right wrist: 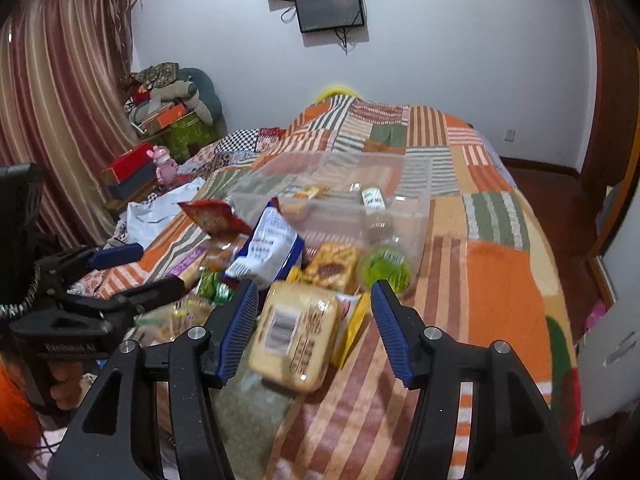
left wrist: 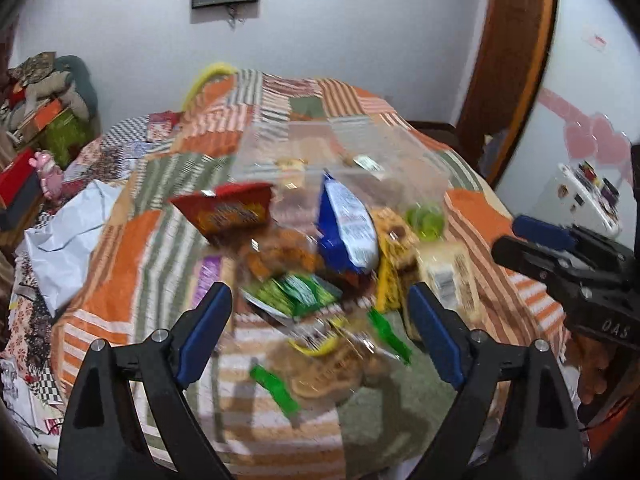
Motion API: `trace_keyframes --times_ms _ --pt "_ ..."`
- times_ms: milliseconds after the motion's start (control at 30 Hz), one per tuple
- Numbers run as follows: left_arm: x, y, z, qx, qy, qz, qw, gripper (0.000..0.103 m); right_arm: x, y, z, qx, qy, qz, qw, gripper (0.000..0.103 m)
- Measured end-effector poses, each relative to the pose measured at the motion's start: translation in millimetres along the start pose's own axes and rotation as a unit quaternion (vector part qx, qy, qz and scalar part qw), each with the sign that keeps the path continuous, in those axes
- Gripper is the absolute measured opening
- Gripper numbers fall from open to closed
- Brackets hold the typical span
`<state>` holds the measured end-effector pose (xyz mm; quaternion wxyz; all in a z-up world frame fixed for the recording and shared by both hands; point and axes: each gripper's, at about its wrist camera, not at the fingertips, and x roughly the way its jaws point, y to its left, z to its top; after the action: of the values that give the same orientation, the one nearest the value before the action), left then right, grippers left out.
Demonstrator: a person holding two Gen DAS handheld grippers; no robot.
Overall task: Organize snacks
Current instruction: 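Grasp the wrapped square cake with the right tool while the left tool grasps the biscuit bag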
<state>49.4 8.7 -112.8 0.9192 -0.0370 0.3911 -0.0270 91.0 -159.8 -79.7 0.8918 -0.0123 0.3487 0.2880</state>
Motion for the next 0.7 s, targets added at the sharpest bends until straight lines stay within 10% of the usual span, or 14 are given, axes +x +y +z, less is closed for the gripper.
trace_keyframes --times_ms 467,700 --pt "46 11 -41 -0.054 0.076 -0.02 0.9955 0.093 17 13 -20 -0.006 0.033 0.003 0.999 0.056" --pt "45 10 -47 -0.039 0.038 -0.018 0.9984 0.085 31 24 -27 -0.016 0.047 0.004 0.999 0.063"
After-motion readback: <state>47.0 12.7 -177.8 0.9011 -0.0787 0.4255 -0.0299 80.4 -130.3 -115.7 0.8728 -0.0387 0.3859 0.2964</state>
